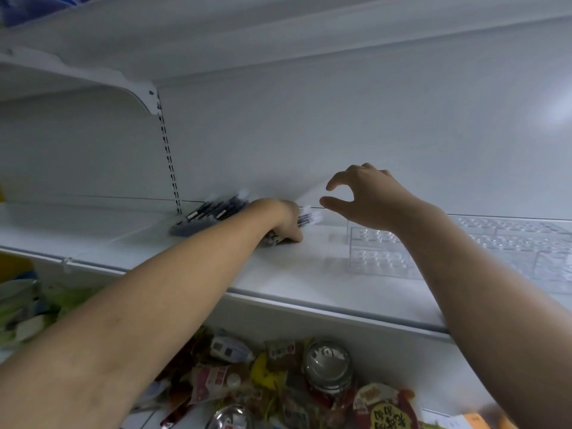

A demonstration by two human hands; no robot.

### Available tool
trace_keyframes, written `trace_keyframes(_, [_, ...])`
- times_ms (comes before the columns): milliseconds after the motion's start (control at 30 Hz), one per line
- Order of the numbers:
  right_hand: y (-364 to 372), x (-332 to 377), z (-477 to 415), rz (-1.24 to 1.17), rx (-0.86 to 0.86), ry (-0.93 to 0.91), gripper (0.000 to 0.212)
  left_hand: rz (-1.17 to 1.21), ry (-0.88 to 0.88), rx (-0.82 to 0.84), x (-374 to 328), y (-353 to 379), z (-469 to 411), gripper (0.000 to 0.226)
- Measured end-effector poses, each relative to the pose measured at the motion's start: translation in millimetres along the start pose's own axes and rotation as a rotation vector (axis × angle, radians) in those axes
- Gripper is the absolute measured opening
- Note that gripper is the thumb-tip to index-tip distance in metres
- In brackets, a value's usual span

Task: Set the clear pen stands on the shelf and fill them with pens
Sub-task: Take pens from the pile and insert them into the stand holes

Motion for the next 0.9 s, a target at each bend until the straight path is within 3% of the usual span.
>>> trace_keyframes(233, [-13,6,2,-0.04,-0.085,-0.041,0.035,0.423,0.053,-0.188,21,11,10,0.026])
trace_keyframes(433, [-50,-1,-14,-0.282,-0.1,0.075,0.021,0.867,0.325,-0.351,5,-22,15,0.014])
trace_keyframes(633, [-70,-30,-26,-0.138,-0.063,0.173,0.023,0.98,0.472,-0.464,-31,-74,-9,0.011])
trace_keyframes(767, [-63,-58,-9,-0.179,-0.178,0.212,0.02,1.119,0.541,-0.422,-49,-71,-22,0.019])
trace_keyframes(900, [-57,-57,-2,-0.366,-0.15,0.228,0.021,1.214,0.656,-0.31,-50,-49,-25,0.02])
Point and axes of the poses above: each hand's wrist, its own z-axis away from the middle knuckle, its own y-axis out of the palm, x = y × z, the point moved 2 cm from there along -z, towards the middle knuckle, and after that the axes turned 12 degrees about -z, right-handed, at the moved point
